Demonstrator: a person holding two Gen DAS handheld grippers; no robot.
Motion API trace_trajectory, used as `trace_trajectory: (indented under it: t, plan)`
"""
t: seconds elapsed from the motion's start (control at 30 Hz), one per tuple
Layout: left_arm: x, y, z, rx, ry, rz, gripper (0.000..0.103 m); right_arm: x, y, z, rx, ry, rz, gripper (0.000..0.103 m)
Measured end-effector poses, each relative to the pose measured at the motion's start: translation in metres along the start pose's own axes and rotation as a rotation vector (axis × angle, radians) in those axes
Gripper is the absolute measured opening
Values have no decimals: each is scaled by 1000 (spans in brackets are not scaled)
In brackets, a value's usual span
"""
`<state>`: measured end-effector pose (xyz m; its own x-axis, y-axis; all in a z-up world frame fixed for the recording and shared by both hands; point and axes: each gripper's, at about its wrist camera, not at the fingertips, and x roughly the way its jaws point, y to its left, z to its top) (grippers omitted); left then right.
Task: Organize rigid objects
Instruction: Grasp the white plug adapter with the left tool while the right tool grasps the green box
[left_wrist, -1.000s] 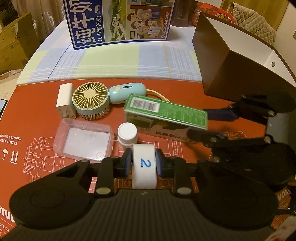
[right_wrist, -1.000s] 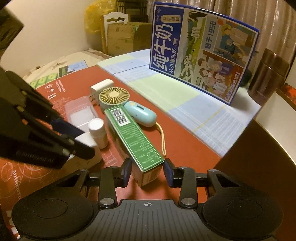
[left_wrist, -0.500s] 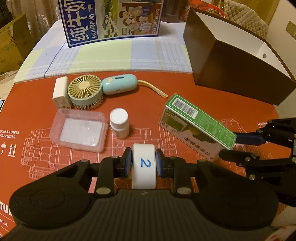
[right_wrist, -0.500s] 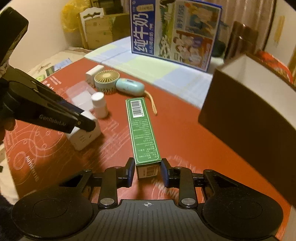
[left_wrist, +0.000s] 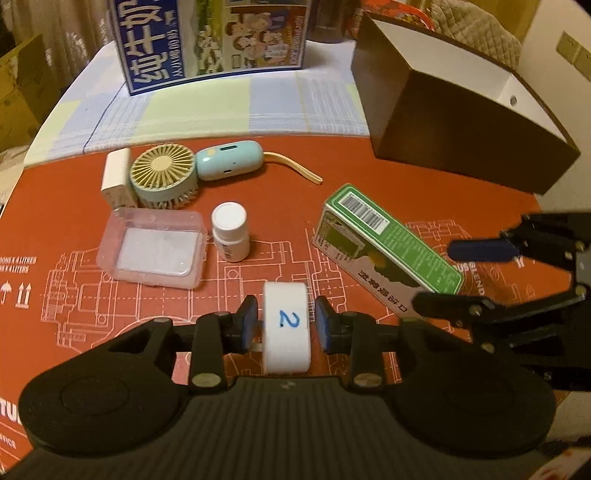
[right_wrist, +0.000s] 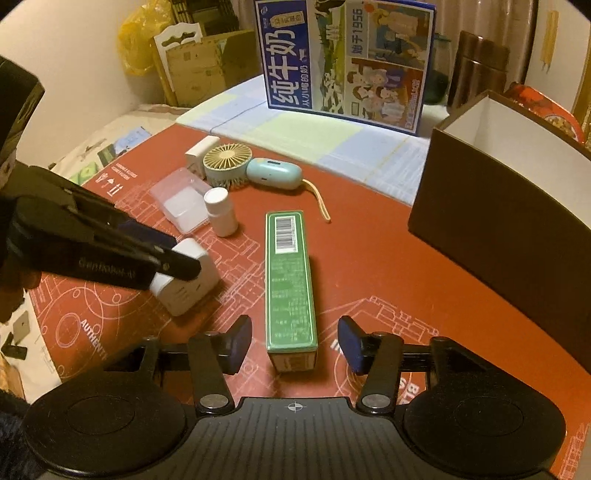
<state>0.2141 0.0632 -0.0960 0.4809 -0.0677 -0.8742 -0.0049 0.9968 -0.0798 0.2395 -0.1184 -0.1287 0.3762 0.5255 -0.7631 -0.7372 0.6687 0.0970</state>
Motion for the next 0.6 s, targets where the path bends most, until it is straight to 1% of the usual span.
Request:
trace_trajectory:
  t: [0.1, 0.13, 0.17, 0.33, 0.4, 0.47, 0.53, 0.6]
  plan:
    - [5, -5, 1, 36, 6, 11, 27, 8, 1, 6, -4, 7, 6, 49]
    - [7, -5, 1, 38, 8, 16, 24, 10, 1, 7, -3, 12, 8, 49]
    - [9, -5, 0, 39, 12, 24, 24, 12, 1, 9, -4, 15, 7, 49]
    - [14, -5, 3, 49, 16, 29, 23, 22, 1, 16, -5, 26, 1, 48]
    - [15, -5, 4, 49, 14, 32, 23, 26, 2, 18, -11, 28, 1, 46]
    - [15, -5, 4, 48, 13, 32, 23, 29, 3, 20, -14, 33, 0, 37]
    - [15, -6, 5, 48, 14, 31, 23, 33, 2, 21, -7, 41, -2, 31]
    - [15, -5, 5, 49, 14, 31, 23, 36, 2, 21, -1, 46, -6, 28]
